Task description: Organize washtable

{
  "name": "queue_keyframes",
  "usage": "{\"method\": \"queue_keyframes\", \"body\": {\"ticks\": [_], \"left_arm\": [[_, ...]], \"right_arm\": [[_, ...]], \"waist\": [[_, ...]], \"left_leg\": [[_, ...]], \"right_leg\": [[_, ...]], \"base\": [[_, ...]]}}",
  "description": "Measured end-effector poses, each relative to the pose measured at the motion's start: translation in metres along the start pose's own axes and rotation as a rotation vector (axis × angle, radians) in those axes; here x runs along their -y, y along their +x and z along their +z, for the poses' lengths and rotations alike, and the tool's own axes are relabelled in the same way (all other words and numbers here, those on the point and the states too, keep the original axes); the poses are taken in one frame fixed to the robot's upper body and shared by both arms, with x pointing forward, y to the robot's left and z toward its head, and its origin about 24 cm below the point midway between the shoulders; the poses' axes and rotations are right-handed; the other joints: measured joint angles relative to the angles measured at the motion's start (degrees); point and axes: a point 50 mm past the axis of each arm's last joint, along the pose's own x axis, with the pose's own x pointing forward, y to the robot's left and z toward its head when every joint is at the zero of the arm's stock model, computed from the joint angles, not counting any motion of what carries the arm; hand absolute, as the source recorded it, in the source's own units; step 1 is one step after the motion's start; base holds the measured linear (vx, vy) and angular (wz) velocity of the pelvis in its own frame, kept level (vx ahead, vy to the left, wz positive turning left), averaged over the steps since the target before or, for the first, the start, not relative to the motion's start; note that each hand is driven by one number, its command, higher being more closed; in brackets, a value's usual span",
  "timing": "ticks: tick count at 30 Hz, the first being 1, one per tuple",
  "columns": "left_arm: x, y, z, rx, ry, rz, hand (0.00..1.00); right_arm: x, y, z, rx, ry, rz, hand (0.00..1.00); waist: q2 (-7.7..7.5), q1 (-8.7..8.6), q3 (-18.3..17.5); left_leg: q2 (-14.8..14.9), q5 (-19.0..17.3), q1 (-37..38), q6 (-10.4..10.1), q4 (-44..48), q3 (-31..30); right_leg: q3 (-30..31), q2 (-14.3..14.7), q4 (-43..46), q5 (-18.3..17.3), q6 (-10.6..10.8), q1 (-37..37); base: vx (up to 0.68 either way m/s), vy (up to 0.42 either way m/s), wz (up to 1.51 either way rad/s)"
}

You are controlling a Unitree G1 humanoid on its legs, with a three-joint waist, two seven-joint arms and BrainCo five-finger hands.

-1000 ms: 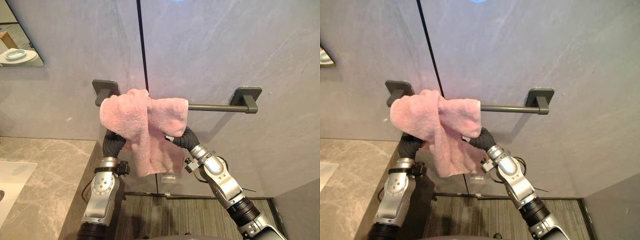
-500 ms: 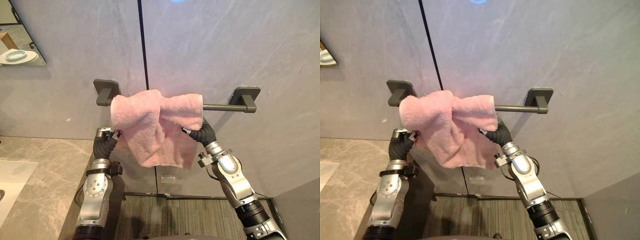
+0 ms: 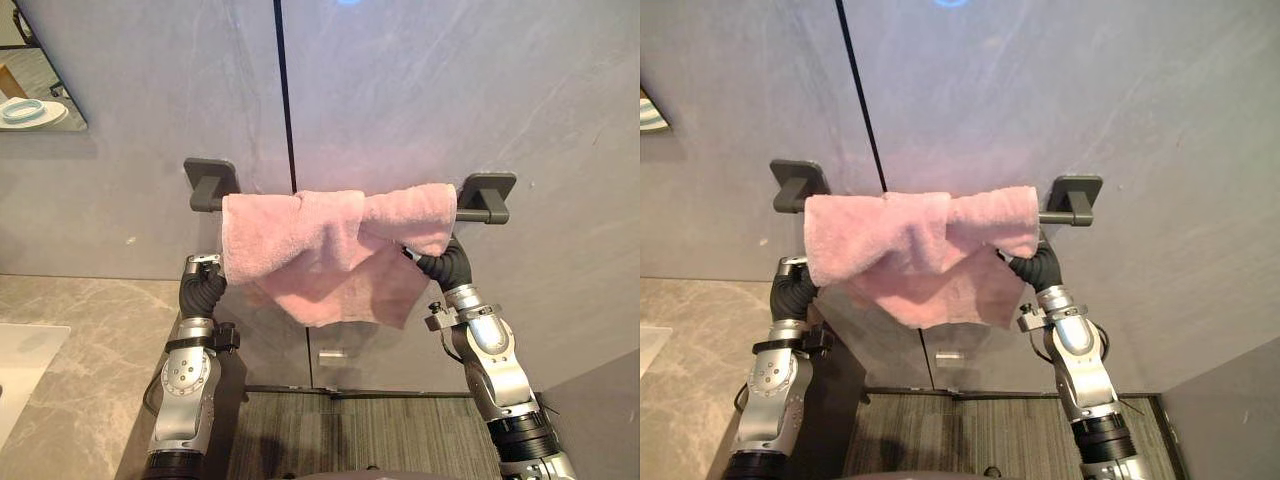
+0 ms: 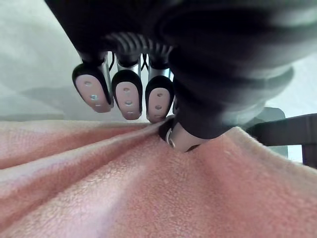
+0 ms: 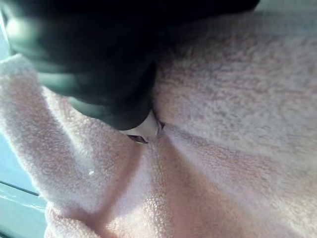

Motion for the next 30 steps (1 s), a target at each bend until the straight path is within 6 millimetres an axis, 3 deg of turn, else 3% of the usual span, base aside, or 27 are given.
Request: {"method": "queue_keyframes", "body": {"ticks": [5, 19, 30], "left_arm": [[0.000, 0.000, 0.000, 0.000, 0.000, -0.002, 1.00], [0.003, 0.001, 0.006, 0.028, -0.006, -0.030, 1.00], [0.004, -0.005, -0.013, -0.052, -0.031, -0.012, 1.00]], "right_arm": [[0.002, 0.000, 0.000, 0.001, -0.003, -0.014, 1.00], [0.013, -0.011, -0.005, -0.039, -0.045, -0.057, 1.00], [0.012, -0.012, -0.012, -0.081, -0.118, -0.042, 1.00]], "waist": [[-0.20, -0.86, 0.1], [-0.17, -0.91, 1.4], [-0.18, -0.93, 1.4]], "left_leg": [[0.0, 0.0, 0.0, 0.0, 0.0, 0.1], [0.0, 0.0, 0.3, 0.0, -0.1, 0.2], [0.0, -0.1, 0.3, 0.0, -0.1, 0.1]], "right_leg": [[0.2, 0.0, 0.0, 0.0, 0.0, 0.0], [0.2, -0.3, 0.6, -0.3, 0.4, -0.1], [0.1, -0.3, 0.6, -0.4, 0.4, -0.1]], "base": [[0.00, 0.000, -0.01], [0.00, 0.000, 0.00], [0.00, 0.000, 0.00]]}}
